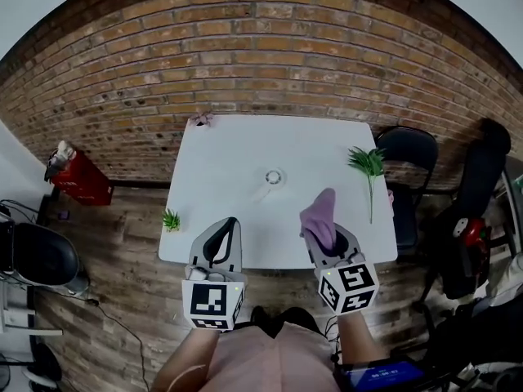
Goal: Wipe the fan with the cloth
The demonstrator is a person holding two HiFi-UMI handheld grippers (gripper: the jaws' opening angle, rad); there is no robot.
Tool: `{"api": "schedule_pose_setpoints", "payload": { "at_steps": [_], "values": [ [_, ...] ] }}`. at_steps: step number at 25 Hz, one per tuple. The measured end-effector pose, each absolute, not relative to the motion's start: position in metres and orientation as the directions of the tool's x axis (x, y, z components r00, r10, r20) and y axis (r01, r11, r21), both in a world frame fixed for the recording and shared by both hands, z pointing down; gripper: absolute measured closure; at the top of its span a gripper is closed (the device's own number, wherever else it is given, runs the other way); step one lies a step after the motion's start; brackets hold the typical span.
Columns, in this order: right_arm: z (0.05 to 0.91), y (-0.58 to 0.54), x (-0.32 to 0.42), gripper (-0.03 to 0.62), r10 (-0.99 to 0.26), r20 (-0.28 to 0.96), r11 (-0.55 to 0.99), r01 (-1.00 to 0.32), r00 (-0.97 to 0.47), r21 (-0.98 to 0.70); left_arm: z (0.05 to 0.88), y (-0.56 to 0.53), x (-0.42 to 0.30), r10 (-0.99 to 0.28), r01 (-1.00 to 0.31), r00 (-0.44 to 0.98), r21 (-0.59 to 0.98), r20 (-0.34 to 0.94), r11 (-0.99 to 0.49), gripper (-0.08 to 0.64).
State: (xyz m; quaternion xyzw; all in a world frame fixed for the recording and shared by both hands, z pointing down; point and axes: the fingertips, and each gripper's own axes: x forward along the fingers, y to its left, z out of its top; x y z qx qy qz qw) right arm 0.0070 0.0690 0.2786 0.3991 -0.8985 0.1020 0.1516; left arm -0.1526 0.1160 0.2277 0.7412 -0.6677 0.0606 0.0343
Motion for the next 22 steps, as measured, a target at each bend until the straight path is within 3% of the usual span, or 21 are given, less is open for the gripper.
{"api": "schedule_pose_setpoints", "payload": {
  "at_steps": [8, 16, 22],
  "values": [
    [0.297, 0.023, 0.018, 0.465, -0.677, 0.382, 0.653, -0.753, -0.629, -0.083, 0.257, 0.061, -0.142, -0.967, -0.988, 0.139, -0.034, 0.214, -0.149, 0.546],
    [0.353, -0.026, -0.001, 0.466, -0.553, 0.479, 0.706, -0.689, -0.682, -0.166, 0.310, -0.001, -0.141, -0.923, -0.980, 0.172, -0.032, 0.344, -0.195, 0.543],
    [0.405, -0.040, -0.017, 0.466, -0.425, 0.557, 0.747, -0.624, -0.713, -0.230, 0.369, -0.040, -0.137, -0.847, -0.966, 0.225, -0.006, 0.482, -0.260, 0.365]
  ]
}}
